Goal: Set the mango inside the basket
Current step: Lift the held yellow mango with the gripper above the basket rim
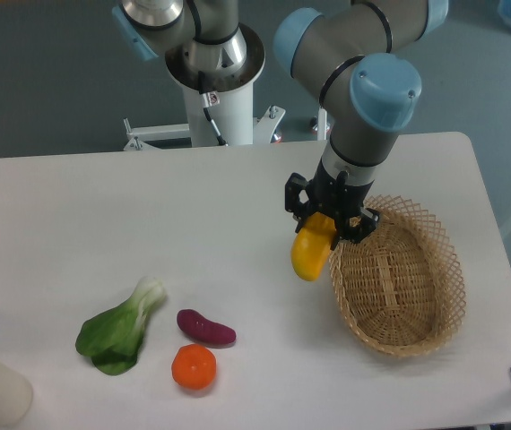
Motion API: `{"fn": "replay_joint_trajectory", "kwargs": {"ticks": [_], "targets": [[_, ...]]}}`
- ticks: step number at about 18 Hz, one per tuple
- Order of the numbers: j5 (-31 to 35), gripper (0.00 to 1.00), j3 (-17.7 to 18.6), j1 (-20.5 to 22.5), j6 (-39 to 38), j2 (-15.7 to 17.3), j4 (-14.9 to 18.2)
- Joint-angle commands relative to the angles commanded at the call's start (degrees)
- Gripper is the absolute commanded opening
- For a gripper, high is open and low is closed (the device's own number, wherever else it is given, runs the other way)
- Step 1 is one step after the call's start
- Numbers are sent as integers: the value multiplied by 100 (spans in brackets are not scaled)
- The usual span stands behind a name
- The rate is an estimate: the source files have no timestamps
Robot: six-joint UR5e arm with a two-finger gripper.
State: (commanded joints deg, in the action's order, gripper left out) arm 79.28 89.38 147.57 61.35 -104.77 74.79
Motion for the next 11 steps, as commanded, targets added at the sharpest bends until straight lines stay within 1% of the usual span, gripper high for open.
{"fn": "replay_joint_trajectory", "kwargs": {"ticks": [7, 9, 11], "targets": [[9, 48, -9, 70, 17, 0, 17], [18, 48, 9, 149, 227, 0, 26], [27, 48, 70, 316, 631, 44, 44]]}}
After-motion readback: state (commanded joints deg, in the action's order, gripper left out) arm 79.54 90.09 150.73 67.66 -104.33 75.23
